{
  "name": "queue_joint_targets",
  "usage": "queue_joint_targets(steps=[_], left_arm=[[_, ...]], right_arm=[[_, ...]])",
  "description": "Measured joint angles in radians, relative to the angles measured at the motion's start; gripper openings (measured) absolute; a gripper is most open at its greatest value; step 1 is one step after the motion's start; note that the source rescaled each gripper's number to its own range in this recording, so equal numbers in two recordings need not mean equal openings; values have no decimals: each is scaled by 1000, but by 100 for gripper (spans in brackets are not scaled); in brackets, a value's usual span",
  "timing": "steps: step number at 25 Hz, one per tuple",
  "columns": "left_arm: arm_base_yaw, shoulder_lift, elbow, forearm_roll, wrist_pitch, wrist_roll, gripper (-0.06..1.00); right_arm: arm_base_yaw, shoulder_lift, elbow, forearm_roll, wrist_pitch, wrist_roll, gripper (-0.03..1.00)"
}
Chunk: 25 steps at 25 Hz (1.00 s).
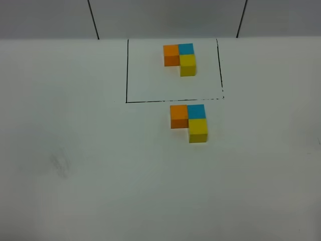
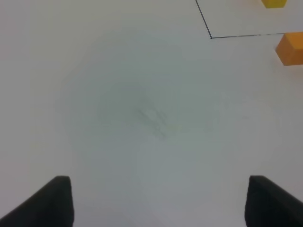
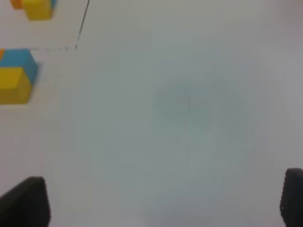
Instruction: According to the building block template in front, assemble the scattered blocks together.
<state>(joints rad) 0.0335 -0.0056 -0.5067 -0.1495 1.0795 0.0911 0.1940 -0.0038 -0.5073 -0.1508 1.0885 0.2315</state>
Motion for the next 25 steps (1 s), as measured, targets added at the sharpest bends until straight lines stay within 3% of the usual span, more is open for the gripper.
queue_joint_targets(steps=[11, 17, 25], left_arm=[[0, 0, 0, 0, 0, 0, 71], [0, 0, 0, 0, 0, 0, 71], [0, 0, 0, 0, 0, 0, 71]], right_arm=[[-3, -4, 2, 1, -8, 1, 90], [-80, -4, 3, 0, -8, 3, 87], [-82, -4, 3, 0, -8, 3, 85]])
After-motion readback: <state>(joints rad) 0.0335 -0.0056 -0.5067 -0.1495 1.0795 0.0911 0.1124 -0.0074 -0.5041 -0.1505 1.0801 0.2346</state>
